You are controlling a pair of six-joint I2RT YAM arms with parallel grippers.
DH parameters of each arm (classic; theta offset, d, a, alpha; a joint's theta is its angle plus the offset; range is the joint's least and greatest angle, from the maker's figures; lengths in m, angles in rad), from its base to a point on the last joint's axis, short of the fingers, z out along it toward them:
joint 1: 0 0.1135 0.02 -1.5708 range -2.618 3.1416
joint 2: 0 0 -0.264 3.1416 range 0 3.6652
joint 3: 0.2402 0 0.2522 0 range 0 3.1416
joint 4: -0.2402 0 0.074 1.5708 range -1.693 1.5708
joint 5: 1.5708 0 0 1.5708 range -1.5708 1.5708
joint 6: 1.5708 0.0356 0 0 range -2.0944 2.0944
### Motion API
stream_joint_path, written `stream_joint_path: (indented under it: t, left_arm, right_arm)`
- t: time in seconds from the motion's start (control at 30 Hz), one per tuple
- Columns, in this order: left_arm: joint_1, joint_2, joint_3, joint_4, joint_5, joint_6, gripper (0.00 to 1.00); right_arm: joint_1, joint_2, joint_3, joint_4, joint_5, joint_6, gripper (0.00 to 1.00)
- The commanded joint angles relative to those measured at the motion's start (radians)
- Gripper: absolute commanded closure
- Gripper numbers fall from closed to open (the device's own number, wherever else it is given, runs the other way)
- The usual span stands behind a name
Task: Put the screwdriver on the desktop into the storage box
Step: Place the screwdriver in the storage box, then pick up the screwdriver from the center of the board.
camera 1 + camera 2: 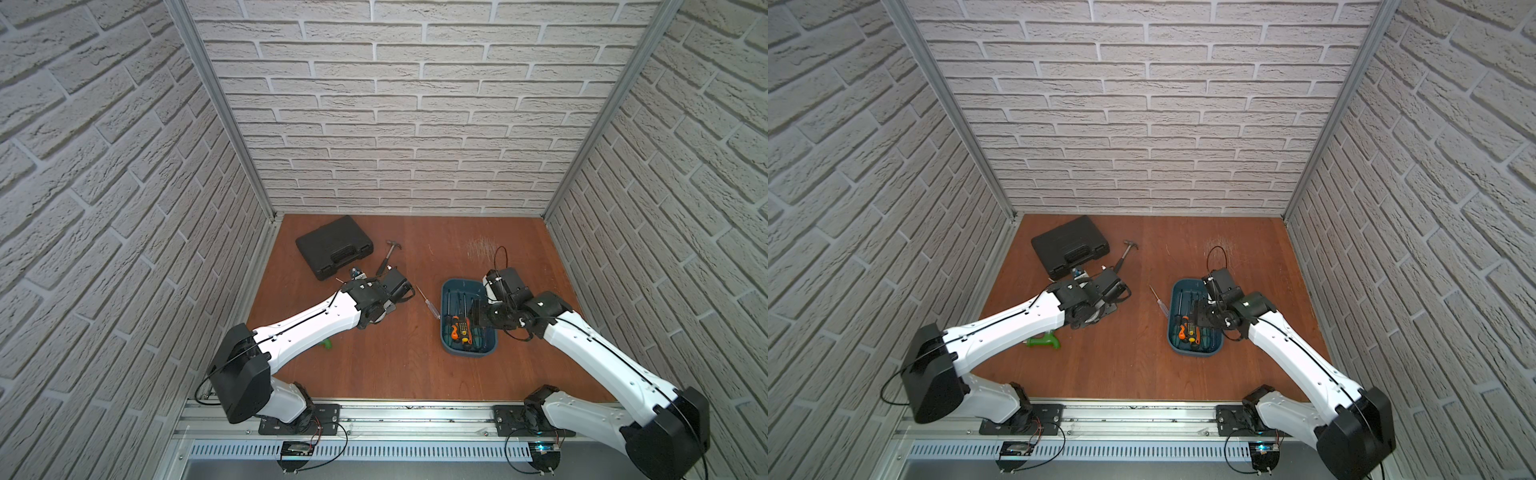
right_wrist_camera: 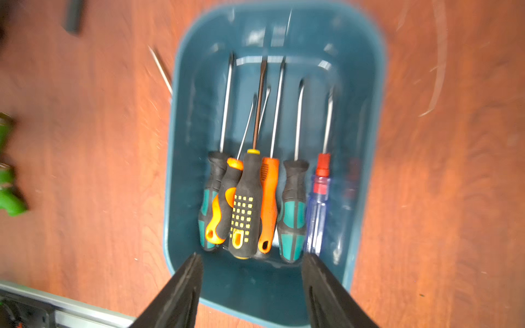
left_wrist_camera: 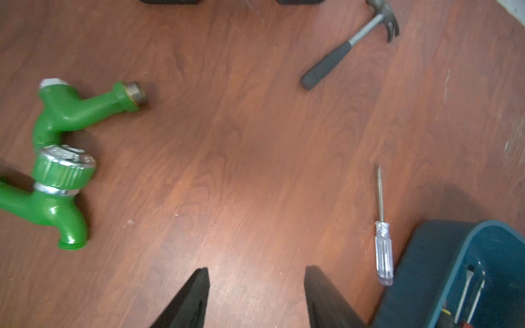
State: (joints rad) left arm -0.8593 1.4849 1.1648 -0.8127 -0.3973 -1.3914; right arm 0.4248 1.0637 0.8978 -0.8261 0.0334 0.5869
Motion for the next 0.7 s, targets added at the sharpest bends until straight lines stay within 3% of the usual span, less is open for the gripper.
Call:
stream_joint_path:
  t: [0.0, 0.27, 0.67]
  left_arm:
    - [0.011, 0.164, 0.141, 0.096, 0.125, 0.120, 0.40]
    - [-0.012, 0.402, 0.319, 0.170, 0.222, 0.056, 0.39]
    - [-0.036, 0.565, 0.443, 0.106, 0.258, -0.096, 0.43]
  right_arm:
    - [-0.009, -0.087, -0.033, -0.029, 0.104, 0.035, 0.39]
    - [-0.012, -0.236, -0.108, -0.108, 0.129, 0.100, 0.39]
    - [-0.014, -0.286, -0.119, -0.154, 0.146, 0.121, 0.40]
